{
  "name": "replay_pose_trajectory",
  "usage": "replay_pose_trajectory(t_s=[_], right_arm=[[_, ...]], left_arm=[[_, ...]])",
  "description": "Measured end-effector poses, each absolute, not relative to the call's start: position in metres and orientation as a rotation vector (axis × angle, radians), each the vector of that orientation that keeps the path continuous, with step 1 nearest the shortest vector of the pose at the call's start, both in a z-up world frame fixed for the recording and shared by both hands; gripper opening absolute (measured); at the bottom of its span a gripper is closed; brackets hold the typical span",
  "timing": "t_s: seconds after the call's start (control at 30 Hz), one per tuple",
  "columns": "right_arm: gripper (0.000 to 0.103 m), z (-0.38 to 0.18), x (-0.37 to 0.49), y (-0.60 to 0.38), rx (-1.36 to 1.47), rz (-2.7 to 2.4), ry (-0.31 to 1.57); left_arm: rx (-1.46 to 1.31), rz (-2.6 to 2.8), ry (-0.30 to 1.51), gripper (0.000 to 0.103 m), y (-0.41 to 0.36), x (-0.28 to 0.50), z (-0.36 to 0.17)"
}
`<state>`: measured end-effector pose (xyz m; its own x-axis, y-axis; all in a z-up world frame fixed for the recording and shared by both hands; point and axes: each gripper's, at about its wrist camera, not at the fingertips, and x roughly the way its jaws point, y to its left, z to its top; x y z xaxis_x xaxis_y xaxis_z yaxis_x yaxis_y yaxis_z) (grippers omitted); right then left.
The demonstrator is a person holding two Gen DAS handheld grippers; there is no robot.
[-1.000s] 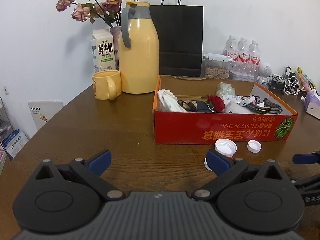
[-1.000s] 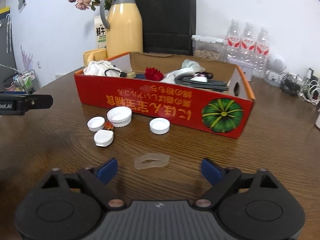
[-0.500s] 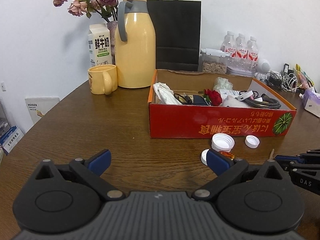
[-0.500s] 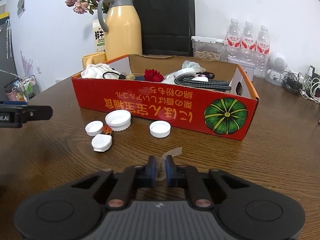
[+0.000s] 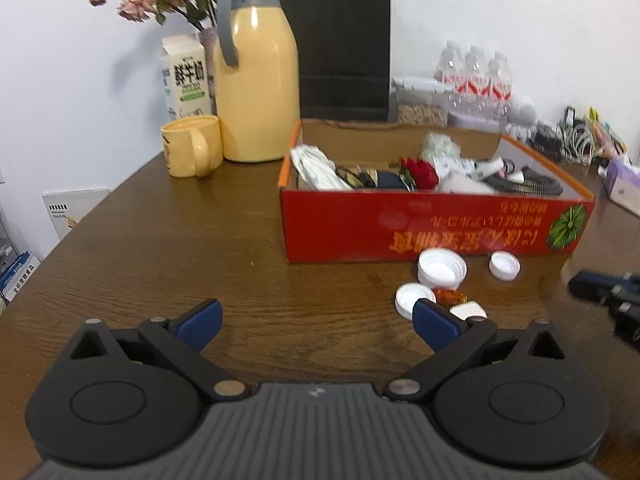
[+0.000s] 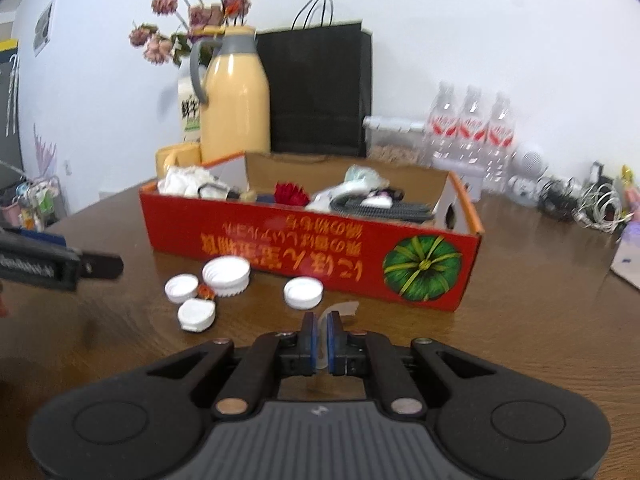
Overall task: Organize objects
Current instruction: 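Grasp the clear plastic piece with the right gripper while the left gripper grasps a white cap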
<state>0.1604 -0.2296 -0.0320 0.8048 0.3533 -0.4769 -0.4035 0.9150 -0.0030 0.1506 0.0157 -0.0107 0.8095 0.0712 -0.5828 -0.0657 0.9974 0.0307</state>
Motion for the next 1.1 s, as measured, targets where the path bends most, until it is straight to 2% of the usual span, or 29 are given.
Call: replay_pose_trajectory(t_s=[0.37, 0.5, 0.57, 0.67, 0.7, 0.73, 0.77, 1.1], right_arm=[[0.004, -0.029, 0.158, -0.233, -0.096, 0.407, 0.463], [0.004, -0.029, 0.157, -0.233, -0.095, 0.409, 0.461], [0.004, -0.029, 0.157, -0.233, -0.094, 0.411, 0.461], [0.004, -0.030, 0.157, -0.233, -0.093, 0.414, 0.463], [0.004, -0.030, 0.157, -0.233, -0.093, 0.414, 0.463], [0.004, -0.030, 0.157, -0.233, -0.093, 0.415, 0.462], [0.004, -0.029, 0.158, -0.233, -0.093, 0.415, 0.462], [0.004, -0.030, 0.157, -0.233, -0.092, 0.422, 0.454]], left_arm=[[0.083, 0.020, 0.708, 0.102, -0.005, 0.181, -0.029], [0.106, -0.004, 0.704, 0.094, -0.013, 0.189, -0.031], [0.110, -0.015, 0.695, 0.087, -0.017, 0.193, -0.032], [0.087, -0.052, 0.696, 0.070, -0.020, 0.199, -0.034], [0.078, -0.067, 0.701, 0.057, -0.020, 0.200, -0.034], [0.063, -0.088, 0.694, 0.040, -0.020, 0.200, -0.035], [0.055, -0.102, 0.689, 0.029, -0.021, 0.199, -0.035], [0.027, -0.070, 0.622, 0.029, -0.016, 0.185, -0.027]])
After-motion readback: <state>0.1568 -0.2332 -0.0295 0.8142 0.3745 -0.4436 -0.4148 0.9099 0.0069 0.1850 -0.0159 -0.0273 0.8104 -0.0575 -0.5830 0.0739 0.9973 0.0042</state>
